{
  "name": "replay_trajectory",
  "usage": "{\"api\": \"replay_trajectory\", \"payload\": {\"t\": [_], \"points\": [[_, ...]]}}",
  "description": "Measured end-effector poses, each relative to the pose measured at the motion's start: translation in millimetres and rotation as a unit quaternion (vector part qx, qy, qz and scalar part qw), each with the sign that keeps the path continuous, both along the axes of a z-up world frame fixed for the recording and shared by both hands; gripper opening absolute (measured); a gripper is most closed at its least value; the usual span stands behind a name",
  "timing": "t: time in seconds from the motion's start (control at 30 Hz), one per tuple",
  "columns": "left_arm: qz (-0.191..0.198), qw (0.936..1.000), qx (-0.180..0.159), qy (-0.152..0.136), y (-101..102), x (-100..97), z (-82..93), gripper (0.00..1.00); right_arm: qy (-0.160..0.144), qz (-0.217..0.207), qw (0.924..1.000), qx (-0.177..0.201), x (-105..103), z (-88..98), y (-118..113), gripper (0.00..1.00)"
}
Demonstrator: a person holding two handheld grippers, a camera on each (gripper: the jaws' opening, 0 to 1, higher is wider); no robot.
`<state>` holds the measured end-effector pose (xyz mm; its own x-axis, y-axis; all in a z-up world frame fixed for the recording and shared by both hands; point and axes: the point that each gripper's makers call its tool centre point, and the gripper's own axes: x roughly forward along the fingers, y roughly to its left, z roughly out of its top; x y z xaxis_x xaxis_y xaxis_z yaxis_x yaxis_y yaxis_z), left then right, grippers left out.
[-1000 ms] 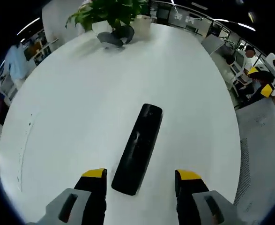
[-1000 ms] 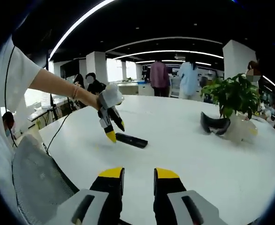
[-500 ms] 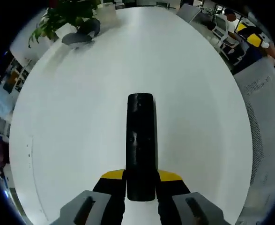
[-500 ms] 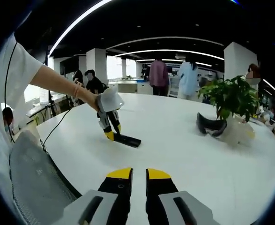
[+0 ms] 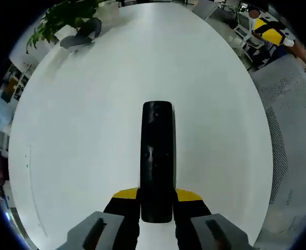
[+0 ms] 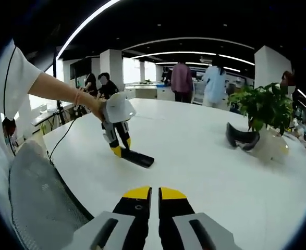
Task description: Press the specified remote control buttons in sequence, fully releasing each button before pressing the next.
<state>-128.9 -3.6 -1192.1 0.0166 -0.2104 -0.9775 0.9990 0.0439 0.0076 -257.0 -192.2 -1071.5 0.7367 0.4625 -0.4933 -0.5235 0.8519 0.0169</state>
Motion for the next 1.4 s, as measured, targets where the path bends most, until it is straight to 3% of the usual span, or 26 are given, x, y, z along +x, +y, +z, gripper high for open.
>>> {"api": "replay_trajectory", "payload": {"t": [0.33,0.7,1.4], "points": [[0.021,0.9997,0.013,0.001,6,-32.0,-1.0,0.23,0.009,0.021,0.9996,-0.014,3,-4.4,9,0.0],[0.041,0.9992,-0.002,0.002,12,-63.4,-1.1,0.23,0.02,0.055,0.9982,-0.016,3,-11.6,29,0.0],[0.048,0.9986,-0.021,0.003,18,-111.9,-1.6,0.23,0.054,0.139,0.9879,-0.04,5,-31.0,71,0.0]]}}
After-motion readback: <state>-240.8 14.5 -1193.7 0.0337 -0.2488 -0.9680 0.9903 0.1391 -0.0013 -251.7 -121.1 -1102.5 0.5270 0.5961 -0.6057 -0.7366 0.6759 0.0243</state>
